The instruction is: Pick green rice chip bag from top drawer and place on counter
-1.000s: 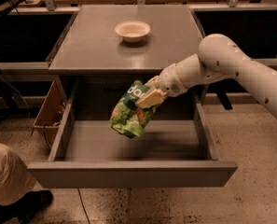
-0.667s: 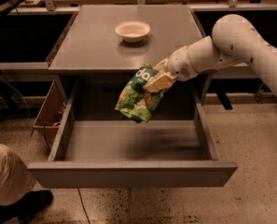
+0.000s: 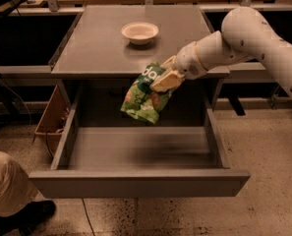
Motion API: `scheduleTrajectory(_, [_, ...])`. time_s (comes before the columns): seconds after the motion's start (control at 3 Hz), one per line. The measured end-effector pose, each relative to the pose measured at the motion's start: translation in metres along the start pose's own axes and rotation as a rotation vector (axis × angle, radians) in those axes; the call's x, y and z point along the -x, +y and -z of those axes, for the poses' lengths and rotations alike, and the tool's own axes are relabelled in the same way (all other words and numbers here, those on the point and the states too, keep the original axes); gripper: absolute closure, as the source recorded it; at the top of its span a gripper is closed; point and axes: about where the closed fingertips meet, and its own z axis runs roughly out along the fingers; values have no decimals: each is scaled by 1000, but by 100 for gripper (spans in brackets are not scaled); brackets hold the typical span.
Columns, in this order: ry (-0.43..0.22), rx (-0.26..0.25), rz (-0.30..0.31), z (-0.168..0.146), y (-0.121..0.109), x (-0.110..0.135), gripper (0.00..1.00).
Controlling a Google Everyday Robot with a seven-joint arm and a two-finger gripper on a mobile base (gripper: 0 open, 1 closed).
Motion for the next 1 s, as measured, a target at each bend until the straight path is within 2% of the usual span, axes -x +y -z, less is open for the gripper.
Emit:
scheduleTrajectory(0.67, [51, -105, 90, 41, -54, 45, 100])
scheduleTrajectory(1.0, [58, -175, 145, 66, -82, 65, 100])
